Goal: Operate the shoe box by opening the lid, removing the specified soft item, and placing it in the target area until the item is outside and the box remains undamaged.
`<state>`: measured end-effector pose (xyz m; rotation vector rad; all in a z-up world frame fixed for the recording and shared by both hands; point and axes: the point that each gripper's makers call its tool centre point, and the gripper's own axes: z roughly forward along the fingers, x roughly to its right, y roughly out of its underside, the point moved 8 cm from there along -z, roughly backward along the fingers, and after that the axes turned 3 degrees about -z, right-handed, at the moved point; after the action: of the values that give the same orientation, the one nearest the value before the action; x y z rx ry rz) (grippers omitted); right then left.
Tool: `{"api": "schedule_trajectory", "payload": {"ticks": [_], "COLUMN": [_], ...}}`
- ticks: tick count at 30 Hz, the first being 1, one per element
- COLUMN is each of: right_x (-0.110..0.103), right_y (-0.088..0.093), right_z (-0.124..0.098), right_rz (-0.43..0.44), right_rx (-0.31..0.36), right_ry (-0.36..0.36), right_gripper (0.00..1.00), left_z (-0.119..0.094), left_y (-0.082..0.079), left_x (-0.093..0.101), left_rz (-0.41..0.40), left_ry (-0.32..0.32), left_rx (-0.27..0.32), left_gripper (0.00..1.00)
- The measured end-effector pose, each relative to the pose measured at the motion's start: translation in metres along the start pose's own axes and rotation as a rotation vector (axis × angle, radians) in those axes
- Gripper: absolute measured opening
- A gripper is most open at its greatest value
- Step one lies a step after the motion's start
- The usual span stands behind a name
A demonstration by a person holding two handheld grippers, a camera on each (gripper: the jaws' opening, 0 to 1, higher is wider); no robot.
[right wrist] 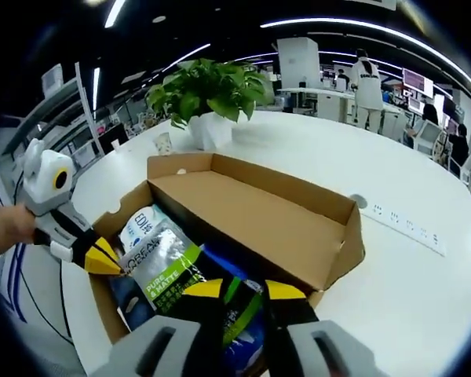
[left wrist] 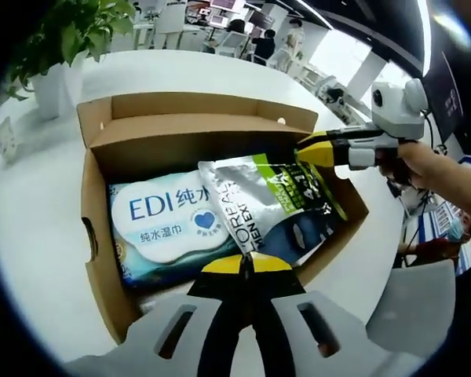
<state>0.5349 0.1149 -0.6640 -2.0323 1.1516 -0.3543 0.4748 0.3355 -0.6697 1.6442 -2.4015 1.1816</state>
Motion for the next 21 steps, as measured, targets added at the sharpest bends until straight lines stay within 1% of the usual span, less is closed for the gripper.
{"api": "schedule_trajectory", "payload": {"ticks": [3, 7, 9, 10, 12, 13, 16, 19, 21], "right_x": [0.001, -0.001, -0.003, -0.005, -0.008, -0.008, -0.006, -0.006, -0.006], "right_y": [0.001, 0.003, 0.004, 0.005, 0.006, 0.005, 0.005, 0.007, 0.009], "right_z": [-0.001, -0.003, -0.004, -0.004, -0.004, -0.004, -0.006, -0.008, -0.011], "right_rz": [-0.011, -0.029, -0.113, -0.187, -0.229, -0.236, -0.214, -0.21, -0.213], "right_rx": [-0.004, -0.024, -0.069, -0.102, -0.143, -0.148, -0.156, -0.167, -0.165], "right_ry": [0.006, -0.011, -0.014, -0.019, -0.028, -0.027, -0.033, -0.051, -0.057], "right_gripper": [0.08, 0.07, 0.07, 0.07, 0.07, 0.08, 0.05, 0.0, 0.0], "left_z": [-0.001, -0.002, -0.003, -0.003, -0.003, -0.004, -0.004, -0.005, -0.005], "left_y": [0.001, 0.003, 0.005, 0.005, 0.005, 0.005, 0.004, 0.004, 0.003], "left_x": [0.001, 0.001, 0.001, 0.0, 0.0, 0.0, 0.0, 0.001, 0.002], "left_rz": [0.003, -0.007, -0.016, -0.02, -0.025, -0.027, -0.027, -0.013, -0.01], "left_ry": [-0.007, -0.018, -0.022, -0.023, -0.029, -0.028, -0.03, -0.035, -0.039], "left_rx": [0.003, 0.012, 0.022, 0.024, 0.03, 0.033, 0.036, 0.037, 0.041], "left_gripper": [0.0, 0.0, 0.0, 0.0, 0.0, 0.0, 0.0, 0.0, 0.0]}}
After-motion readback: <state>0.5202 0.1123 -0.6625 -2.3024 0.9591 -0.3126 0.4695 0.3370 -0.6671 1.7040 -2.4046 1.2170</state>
